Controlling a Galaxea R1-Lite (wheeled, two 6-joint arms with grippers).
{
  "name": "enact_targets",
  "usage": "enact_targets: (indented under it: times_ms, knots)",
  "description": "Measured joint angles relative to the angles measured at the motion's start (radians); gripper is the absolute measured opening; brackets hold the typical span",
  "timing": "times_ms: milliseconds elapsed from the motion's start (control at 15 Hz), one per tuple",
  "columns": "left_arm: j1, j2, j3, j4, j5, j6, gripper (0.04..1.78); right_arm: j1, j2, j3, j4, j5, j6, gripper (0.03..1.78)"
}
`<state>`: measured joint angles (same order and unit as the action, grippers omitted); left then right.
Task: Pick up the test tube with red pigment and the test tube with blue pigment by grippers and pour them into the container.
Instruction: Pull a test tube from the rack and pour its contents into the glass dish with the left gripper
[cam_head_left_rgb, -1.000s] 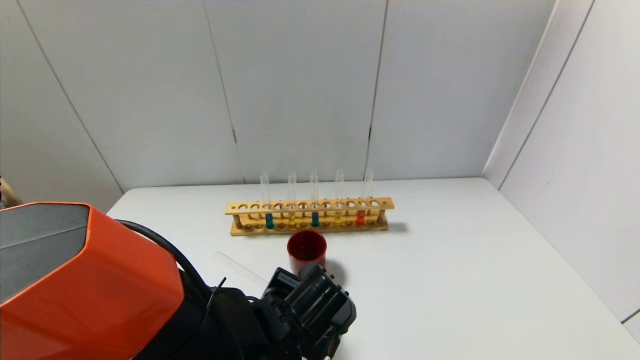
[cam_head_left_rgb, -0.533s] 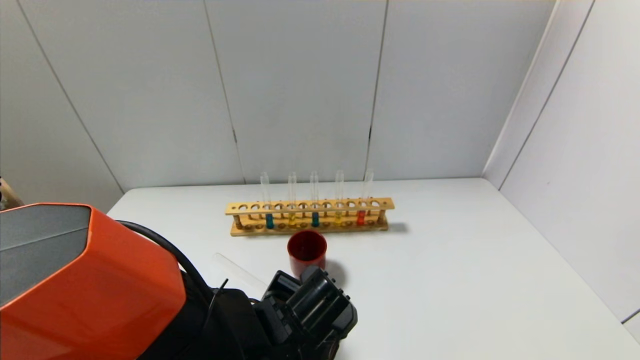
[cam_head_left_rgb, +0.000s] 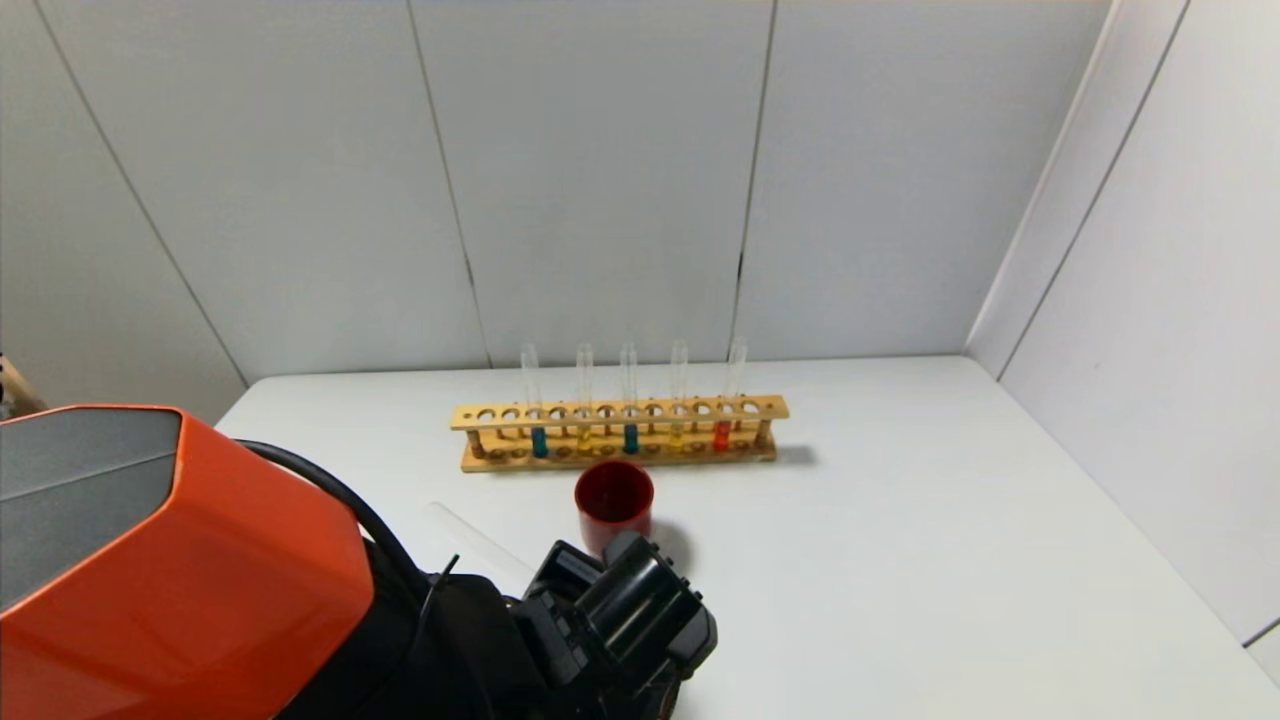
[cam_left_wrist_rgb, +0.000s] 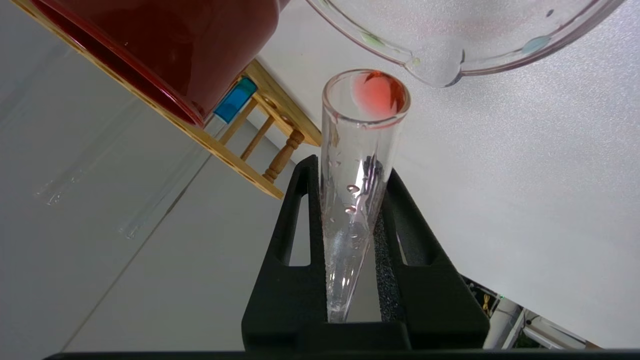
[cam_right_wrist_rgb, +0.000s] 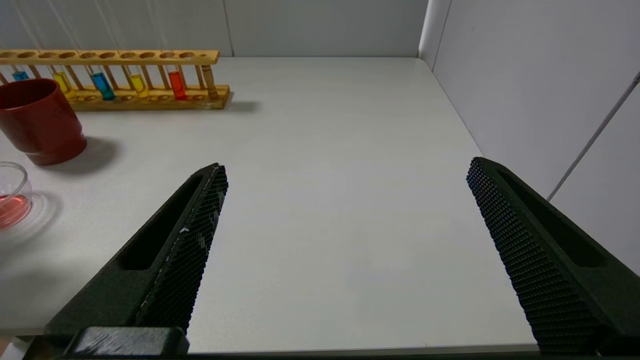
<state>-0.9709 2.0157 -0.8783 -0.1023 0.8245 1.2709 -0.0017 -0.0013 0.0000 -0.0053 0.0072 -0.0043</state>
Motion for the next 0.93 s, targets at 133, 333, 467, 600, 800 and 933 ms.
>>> enact_targets:
  times_ms: [133,333,467,600,800,933]
  knots:
    - [0.0,0.003,-0.01,0.009,0.0,0.001,0.32,0.0,0.0,0.0,0.0,0.0,0.0,1.75]
    - [0.0,0.01,-0.022,0.034,0.001,0.006,0.32,0.0,0.0,0.0,0.0,0.0,0.0,1.75]
    - [0.0,0.015,-0.03,0.042,0.001,0.006,0.32,0.0,0.0,0.0,0.0,0.0,0.0,1.75]
    - [0.0,0.018,-0.045,0.068,0.001,0.009,0.32,0.0,0.0,0.0,0.0,0.0,0.0,1.75]
    - [-0.001,0.02,-0.076,0.12,0.013,0.011,0.32,0.0,0.0,0.0,0.0,0.0,0.0,1.75]
    - [-0.002,0.021,-0.086,0.127,0.015,0.011,0.32,0.0,0.0,0.0,0.0,0.0,0.0,1.75]
